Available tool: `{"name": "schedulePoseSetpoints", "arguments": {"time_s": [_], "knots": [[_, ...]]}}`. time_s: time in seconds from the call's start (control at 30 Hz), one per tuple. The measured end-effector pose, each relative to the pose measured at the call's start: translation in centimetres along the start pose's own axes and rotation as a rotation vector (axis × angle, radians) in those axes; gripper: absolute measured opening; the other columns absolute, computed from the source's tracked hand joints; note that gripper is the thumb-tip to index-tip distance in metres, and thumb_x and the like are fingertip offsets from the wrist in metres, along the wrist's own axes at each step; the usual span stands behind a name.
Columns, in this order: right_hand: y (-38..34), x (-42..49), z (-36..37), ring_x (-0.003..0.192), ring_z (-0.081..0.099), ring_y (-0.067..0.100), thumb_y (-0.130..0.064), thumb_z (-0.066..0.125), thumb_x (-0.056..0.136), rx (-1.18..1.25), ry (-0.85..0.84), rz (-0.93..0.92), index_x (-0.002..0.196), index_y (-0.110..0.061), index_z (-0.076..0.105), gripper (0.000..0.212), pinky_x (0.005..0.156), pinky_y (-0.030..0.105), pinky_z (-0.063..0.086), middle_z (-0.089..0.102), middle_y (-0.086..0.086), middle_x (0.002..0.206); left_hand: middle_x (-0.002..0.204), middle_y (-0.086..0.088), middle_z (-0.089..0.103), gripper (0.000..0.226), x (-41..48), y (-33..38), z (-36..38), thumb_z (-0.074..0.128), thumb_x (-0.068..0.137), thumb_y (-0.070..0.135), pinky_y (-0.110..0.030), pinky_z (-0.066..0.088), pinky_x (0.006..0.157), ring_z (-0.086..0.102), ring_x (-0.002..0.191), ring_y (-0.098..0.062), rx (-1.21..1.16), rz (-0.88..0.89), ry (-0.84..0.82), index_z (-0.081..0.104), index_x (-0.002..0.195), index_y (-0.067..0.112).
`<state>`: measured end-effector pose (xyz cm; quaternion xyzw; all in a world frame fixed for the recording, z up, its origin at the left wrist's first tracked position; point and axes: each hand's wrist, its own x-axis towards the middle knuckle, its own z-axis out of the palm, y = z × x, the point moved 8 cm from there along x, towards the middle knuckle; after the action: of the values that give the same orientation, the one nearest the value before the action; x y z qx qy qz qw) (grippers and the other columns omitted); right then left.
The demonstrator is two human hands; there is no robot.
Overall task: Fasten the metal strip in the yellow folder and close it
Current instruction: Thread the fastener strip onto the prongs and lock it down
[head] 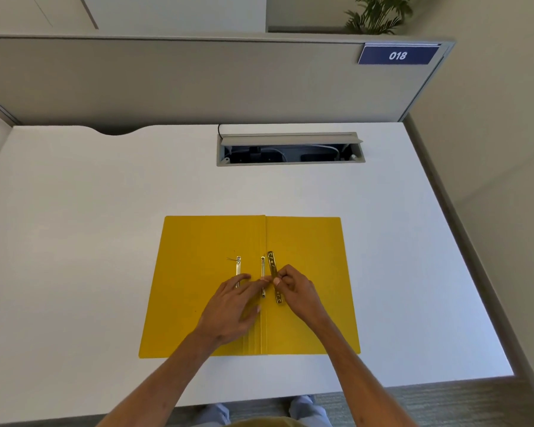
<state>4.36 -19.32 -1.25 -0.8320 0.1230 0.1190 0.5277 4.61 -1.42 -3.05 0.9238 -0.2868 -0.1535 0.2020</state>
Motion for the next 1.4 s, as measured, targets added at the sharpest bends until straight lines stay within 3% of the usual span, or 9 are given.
{"name": "schedulePoseSetpoints", "arguments": {"time_s": [0.07,0.13,0.2,0.33,0.53,0.7,0.9,1.17,1.4], "knots": [[0.2,-0.2,-0.5,0.103,0.075,0.035,-0.02,0.067,0.106,0.116,0.032,0.057,0.102,-0.008,0.066,0.012,0.087,0.054,0.059,0.08,0.013,0.101,0.161,0.022,0.053,0.053,0.2,0.5,-0.2,0.044,0.109,0.058,-0.04,0.042,0.122,0.037,0.156,-0.016,0.041,0.011,0.057,0.042,0.16,0.043],[0.5,-0.5,-1.1,0.105,0.073,0.026,-0.017,0.07,0.103,0.177,0.068,0.094,0.102,-0.008,0.071,0.009,0.09,0.042,0.059,0.079,0.009,0.104,0.156,0.02,0.059,0.05,0.4,0.9,-0.3,0.044,0.111,0.057,-0.04,0.047,0.116,0.045,0.15,-0.018,0.072,0.011,0.103,0.053,0.156,0.038],[0.8,-0.9,-1.5,0.096,0.07,0.018,-0.02,0.071,0.103,0.225,0.081,0.136,0.101,-0.012,0.074,0.008,0.084,0.031,0.055,0.077,0.006,0.1,0.154,0.018,0.062,0.047,0.5,1.3,-0.3,0.046,0.111,0.055,-0.04,0.049,0.112,0.05,0.145,-0.019,0.096,0.011,0.127,0.06,0.151,0.035],[0.9,-1.8,-1.9,0.08,0.068,0.01,-0.023,0.072,0.103,0.373,0.073,0.199,0.098,-0.015,0.076,0.01,0.069,0.029,0.051,0.077,0.012,0.093,0.146,0.015,0.068,0.044,0.7,1.9,-0.6,0.048,0.111,0.053,-0.038,0.052,0.105,0.057,0.137,-0.02,0.107,-0.001,0.15,0.067,0.144,0.032],[0.1,-2.1,-1.7,0.081,0.071,0.01,-0.022,0.073,0.102,0.407,0.057,0.197,0.101,-0.015,0.076,0.008,0.07,0.029,0.052,0.079,-0.002,0.086,0.141,0.014,0.071,0.052,0.7,2.2,-0.9,0.035,0.109,0.053,-0.038,0.054,0.1,0.059,0.132,-0.02,0.114,-0.016,0.132,0.068,0.143,0.031],[-0.7,-2.2,-1.4,0.084,0.072,0.014,-0.022,0.075,0.1,0.413,0.051,0.17,0.105,-0.012,0.074,0.011,0.07,0.029,0.053,0.08,0.011,0.098,0.142,0.013,0.07,0.039,0.8,2.0,-0.6,0.052,0.109,0.04,-0.037,0.054,0.102,0.058,0.133,-0.02,0.11,-0.019,0.122,0.066,0.144,0.03],[-1.2,-2.0,-0.7,0.082,0.072,0.012,-0.019,0.077,0.098,0.399,0.036,0.153,0.108,-0.01,0.071,0.015,0.068,0.027,0.052,0.079,0.015,0.099,0.141,0.01,0.071,0.042,0.9,1.9,-0.4,0.066,0.104,0.032,-0.038,0.055,0.103,0.059,0.134,-0.021,0.116,-0.021,0.112,0.064,0.146,0.027],[-1.8,-1.5,0.3,0.078,0.071,0.006,-0.012,0.077,0.098,0.405,0.026,0.115,0.101,-0.011,0.072,0.006,0.064,0.011,0.052,0.078,0.019,0.096,0.147,0.009,0.066,0.041,0.8,1.6,0.1,0.056,0.11,0.035,-0.039,0.05,0.11,0.053,0.141,-0.022,0.113,-0.024,0.092,0.06,0.15,0.026],[-1.5,-1.3,0.3,0.081,0.071,0.007,-0.014,0.078,0.097,0.38,0.037,0.116,0.105,-0.008,0.071,0.012,0.066,0.011,0.052,0.079,0.018,0.097,0.149,0.008,0.065,0.044,0.6,1.8,0.1,0.057,0.109,0.029,-0.04,0.051,0.112,0.053,0.141,-0.022,0.117,-0.019,0.098,0.058,0.152,0.024]]}}
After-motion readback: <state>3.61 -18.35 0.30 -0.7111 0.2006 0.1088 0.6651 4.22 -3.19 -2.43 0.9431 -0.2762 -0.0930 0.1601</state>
